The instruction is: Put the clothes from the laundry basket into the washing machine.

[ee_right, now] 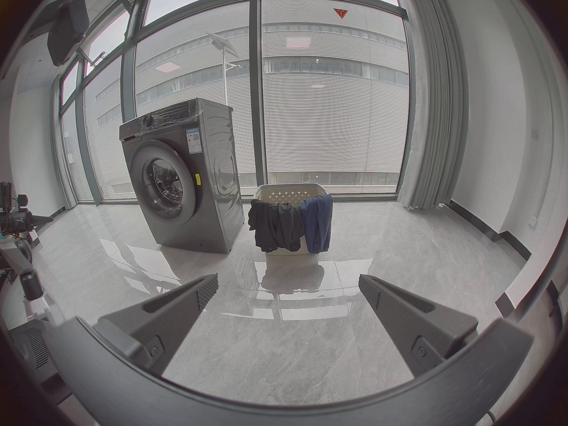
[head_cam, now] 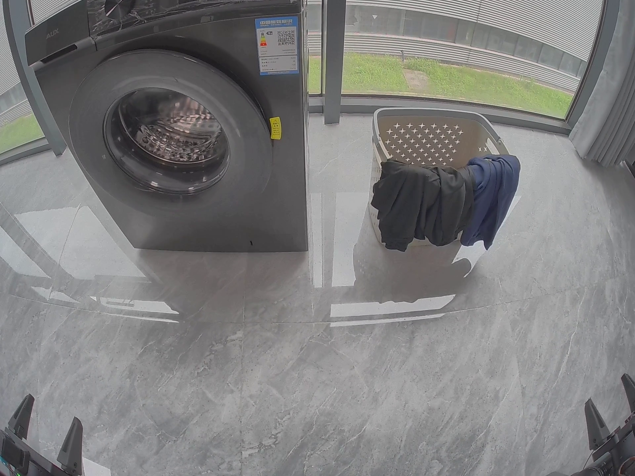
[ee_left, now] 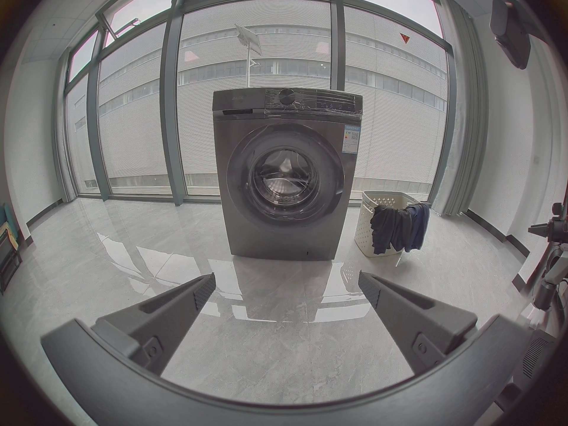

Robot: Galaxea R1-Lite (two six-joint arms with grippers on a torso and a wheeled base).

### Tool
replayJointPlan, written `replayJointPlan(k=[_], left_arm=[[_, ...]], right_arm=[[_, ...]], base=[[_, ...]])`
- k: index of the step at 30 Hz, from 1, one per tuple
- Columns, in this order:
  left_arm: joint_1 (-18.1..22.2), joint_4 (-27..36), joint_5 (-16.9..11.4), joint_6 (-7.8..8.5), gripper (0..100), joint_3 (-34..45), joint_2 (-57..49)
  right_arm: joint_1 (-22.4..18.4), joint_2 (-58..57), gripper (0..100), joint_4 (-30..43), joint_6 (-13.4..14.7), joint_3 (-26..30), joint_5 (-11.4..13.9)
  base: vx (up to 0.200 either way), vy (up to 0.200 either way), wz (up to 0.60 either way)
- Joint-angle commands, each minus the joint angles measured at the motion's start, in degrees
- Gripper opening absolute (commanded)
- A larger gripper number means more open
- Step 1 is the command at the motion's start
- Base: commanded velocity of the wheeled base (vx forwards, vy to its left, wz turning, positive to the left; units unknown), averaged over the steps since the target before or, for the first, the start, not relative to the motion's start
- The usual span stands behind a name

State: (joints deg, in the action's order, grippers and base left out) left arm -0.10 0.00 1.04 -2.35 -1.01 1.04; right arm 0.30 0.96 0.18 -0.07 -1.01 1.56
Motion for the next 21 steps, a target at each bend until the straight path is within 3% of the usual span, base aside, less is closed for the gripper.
replayJointPlan(k=[1, 7, 21], left_arm=[[0.01, 0.0, 0.02, -0.11, 100, 1.01, -0.86], [0.01, 0.0, -0.07, -0.11, 100, 1.01, -0.86], [0.01, 0.0, -0.07, -0.2, 100, 1.01, -0.86]], right_arm=[[0.05, -0.79, 100, -0.01, -0.01, 0.92, 0.02], [0.05, -0.79, 100, -0.01, -0.01, 0.92, 0.02], [0.05, -0.79, 100, -0.01, -0.01, 0.92, 0.02]], base=[[0.0, 0.0, 0.0], [0.0, 0.0, 0.0], [0.0, -0.2, 0.0]])
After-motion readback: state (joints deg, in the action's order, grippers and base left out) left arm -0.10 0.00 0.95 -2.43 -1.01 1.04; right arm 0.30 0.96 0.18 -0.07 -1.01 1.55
